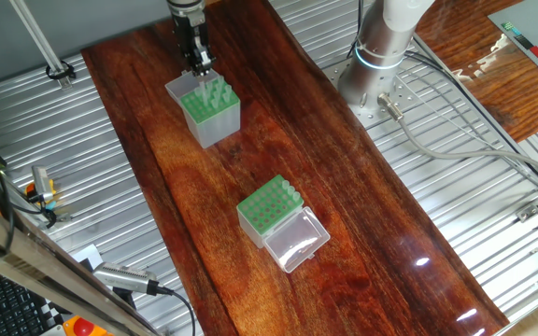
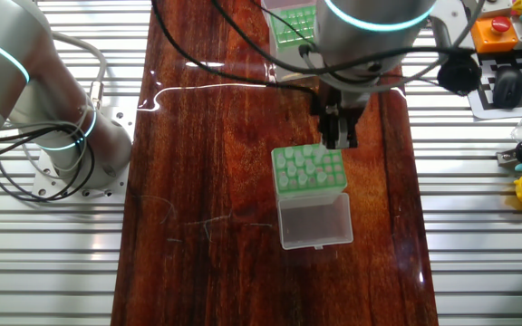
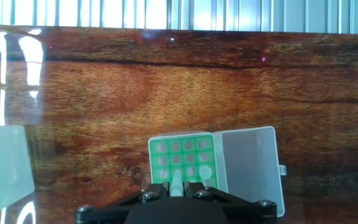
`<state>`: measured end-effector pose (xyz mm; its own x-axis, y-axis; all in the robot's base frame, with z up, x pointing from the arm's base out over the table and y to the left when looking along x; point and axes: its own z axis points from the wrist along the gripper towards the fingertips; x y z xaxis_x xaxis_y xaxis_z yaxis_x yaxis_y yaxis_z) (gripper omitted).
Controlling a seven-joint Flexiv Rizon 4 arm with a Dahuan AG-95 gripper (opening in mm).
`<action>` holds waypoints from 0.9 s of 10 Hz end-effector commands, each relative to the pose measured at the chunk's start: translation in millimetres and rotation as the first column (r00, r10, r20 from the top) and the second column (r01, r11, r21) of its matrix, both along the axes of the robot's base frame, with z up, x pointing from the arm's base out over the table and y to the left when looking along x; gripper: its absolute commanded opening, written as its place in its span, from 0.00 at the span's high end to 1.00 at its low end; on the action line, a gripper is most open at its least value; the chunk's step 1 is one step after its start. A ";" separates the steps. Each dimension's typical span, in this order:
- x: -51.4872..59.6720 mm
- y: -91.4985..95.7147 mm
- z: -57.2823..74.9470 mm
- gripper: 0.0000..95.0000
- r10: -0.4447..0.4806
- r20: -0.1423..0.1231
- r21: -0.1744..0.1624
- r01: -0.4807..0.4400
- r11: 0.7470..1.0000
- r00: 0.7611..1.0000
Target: Transfer all large pipette tips from one holder to another
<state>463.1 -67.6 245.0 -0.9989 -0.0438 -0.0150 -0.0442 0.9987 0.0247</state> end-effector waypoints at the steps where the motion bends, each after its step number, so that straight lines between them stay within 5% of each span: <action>1: 0.9 -0.2 -0.9 1.00 0.005 0.005 0.004 -0.005 1.000 1.000; 9: 0.9 -0.2 -0.9 1.00 0.029 0.023 -0.002 -0.029 1.000 0.999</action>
<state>463.9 -67.9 244.0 -0.9966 -0.0730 -0.0385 -0.0739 0.9970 0.0219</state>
